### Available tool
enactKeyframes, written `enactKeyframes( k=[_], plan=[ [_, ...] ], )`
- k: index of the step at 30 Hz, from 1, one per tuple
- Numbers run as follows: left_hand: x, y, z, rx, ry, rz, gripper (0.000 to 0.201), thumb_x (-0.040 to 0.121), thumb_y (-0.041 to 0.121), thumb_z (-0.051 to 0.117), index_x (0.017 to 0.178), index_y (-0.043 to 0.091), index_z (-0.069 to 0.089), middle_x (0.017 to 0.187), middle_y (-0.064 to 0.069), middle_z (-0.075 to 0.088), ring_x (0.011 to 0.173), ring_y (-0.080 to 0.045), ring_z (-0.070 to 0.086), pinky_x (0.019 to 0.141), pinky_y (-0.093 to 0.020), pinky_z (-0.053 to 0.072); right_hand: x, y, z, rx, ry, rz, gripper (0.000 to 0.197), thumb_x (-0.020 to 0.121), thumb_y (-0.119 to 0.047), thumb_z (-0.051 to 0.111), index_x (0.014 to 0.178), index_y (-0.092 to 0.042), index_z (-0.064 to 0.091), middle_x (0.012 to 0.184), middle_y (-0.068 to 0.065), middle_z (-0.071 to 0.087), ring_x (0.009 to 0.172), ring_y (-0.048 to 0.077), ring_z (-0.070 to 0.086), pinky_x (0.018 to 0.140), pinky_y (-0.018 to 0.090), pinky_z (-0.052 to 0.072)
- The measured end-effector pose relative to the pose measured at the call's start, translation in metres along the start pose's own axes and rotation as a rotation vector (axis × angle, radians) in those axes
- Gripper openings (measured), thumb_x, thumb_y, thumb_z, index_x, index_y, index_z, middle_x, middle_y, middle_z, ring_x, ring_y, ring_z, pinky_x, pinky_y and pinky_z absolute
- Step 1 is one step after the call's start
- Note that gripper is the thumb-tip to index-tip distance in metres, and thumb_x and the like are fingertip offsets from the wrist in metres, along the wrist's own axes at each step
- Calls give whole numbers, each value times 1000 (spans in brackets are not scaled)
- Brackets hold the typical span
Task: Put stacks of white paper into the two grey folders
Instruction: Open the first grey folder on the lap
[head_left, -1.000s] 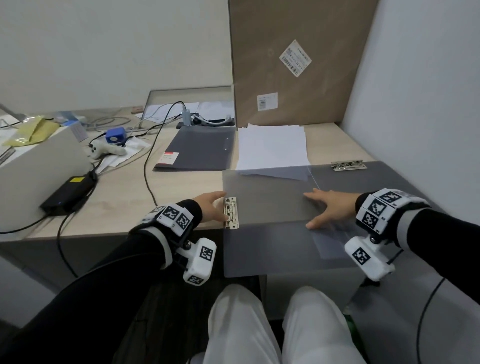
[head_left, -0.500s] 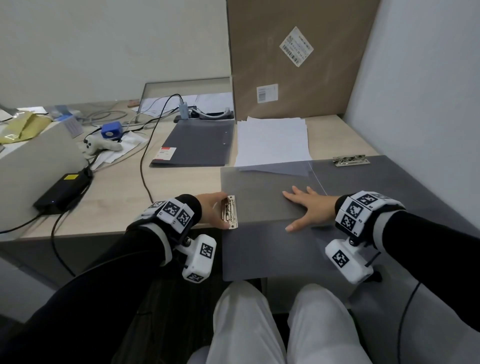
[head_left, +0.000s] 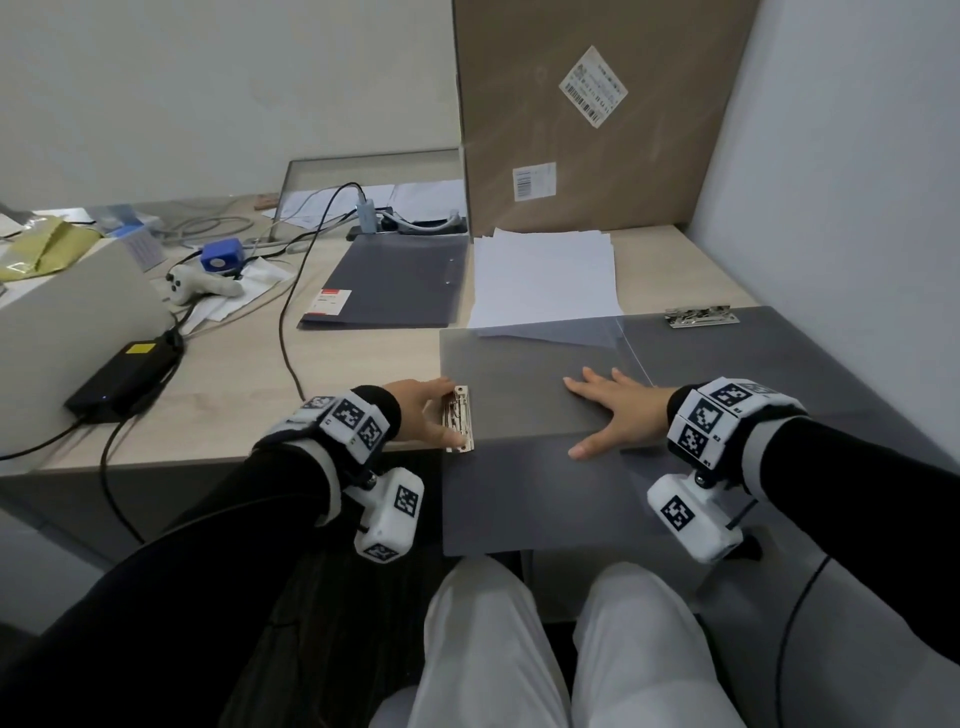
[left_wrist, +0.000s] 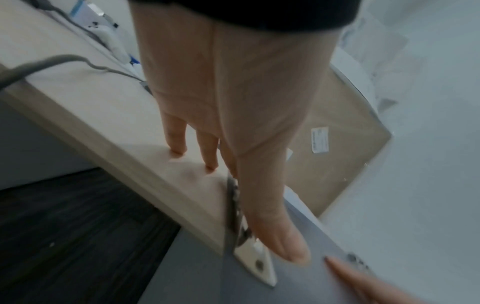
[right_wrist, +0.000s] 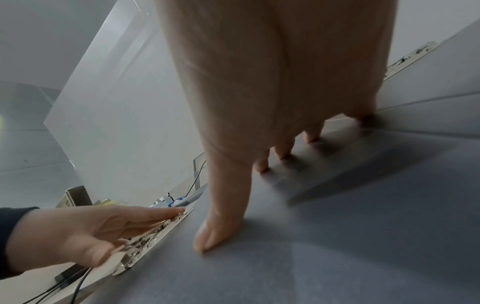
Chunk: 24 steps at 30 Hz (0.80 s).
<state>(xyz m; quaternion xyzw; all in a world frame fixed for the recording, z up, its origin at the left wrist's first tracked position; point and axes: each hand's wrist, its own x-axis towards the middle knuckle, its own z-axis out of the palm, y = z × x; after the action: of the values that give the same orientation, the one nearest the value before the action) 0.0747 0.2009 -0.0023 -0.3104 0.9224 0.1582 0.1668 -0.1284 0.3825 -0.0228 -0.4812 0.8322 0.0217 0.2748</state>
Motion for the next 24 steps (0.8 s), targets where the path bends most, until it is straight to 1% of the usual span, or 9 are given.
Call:
enactKeyframes(
  k=[3, 7, 11, 13, 15, 16, 19, 21, 24],
  plan=[
    [1, -11, -9, -326, -21, 3, 71, 77, 56, 63, 140, 30, 43, 148, 6, 43, 139, -15, 36, 117, -35, 24, -1, -1, -1, 10, 6, -2, 108, 73, -63, 65, 152, -35, -2, 161, -6, -12, 148, 27, -15, 117, 50, 0],
    [7, -9, -17, -561, 102, -57, 46, 84, 57, 53, 116, 27, 66, 114, 5, 63, 113, -15, 54, 94, -32, 42, -1, -1, 0, 12, 16, -4, 108, 72, -65, 65, 152, -36, -2, 161, -8, -11, 148, 25, -14, 117, 52, 0],
    [24, 1, -22, -754, 226, -149, 34, 91, 45, 49, 73, 23, 68, 97, 2, 66, 89, -15, 60, 73, -25, 40, -3, -2, 2, 6, 3, -14, 110, 69, -68, 64, 151, -37, -3, 161, -9, -11, 148, 24, -14, 119, 52, 1],
    [33, 2, -23, -743, 260, -179, 35, 93, 33, 51, 64, 21, 65, 81, 3, 68, 75, -13, 59, 59, -17, 41, -6, -5, 4, -10, 5, -23, 110, 69, -69, 63, 151, -38, -3, 160, -11, -11, 148, 23, -13, 118, 55, 2],
    [40, 1, -23, -706, 263, -229, 31, 92, 25, 56, 64, 16, 67, 58, 8, 69, 66, -11, 57, 46, -11, 43, -10, -10, 9, -17, 10, -32, 109, 69, -69, 63, 151, -38, -2, 160, -11, -11, 148, 22, -13, 117, 56, 2],
    [43, 1, -23, -679, 256, -253, 24, 90, 22, 59, 72, 11, 72, 60, 5, 71, 68, -14, 58, 48, -10, 45, -12, -12, 10, -15, 15, -35, 109, 69, -69, 63, 151, -39, -2, 160, -11, -11, 148, 22, -13, 117, 57, 2],
    [48, -3, -21, -515, 245, -304, 30, 84, 22, 65, 105, 2, 71, 106, -12, 72, 89, -20, 61, 80, -23, 49, -15, -18, 14, 1, 22, -37, 108, 70, -67, 64, 151, -38, -1, 160, -11, -11, 148, 22, -12, 116, 59, 2],
    [49, -5, -21, -494, 259, -313, 31, 82, 22, 67, 107, 4, 71, 112, -12, 70, 88, -19, 58, 87, -27, 49, -16, -22, 15, 12, 19, -33, 107, 71, -67, 63, 151, -38, -1, 161, -11, -11, 148, 22, -12, 116, 59, 1],
    [46, -3, -28, -554, 290, -288, 29, 81, 19, 70, 107, 5, 70, 114, -14, 69, 95, -24, 61, 86, -28, 47, -15, -25, 14, 52, 37, -42, 97, 76, -67, 58, 151, -39, 4, 161, -12, -6, 149, 22, -8, 115, 58, 1]
  ],
)
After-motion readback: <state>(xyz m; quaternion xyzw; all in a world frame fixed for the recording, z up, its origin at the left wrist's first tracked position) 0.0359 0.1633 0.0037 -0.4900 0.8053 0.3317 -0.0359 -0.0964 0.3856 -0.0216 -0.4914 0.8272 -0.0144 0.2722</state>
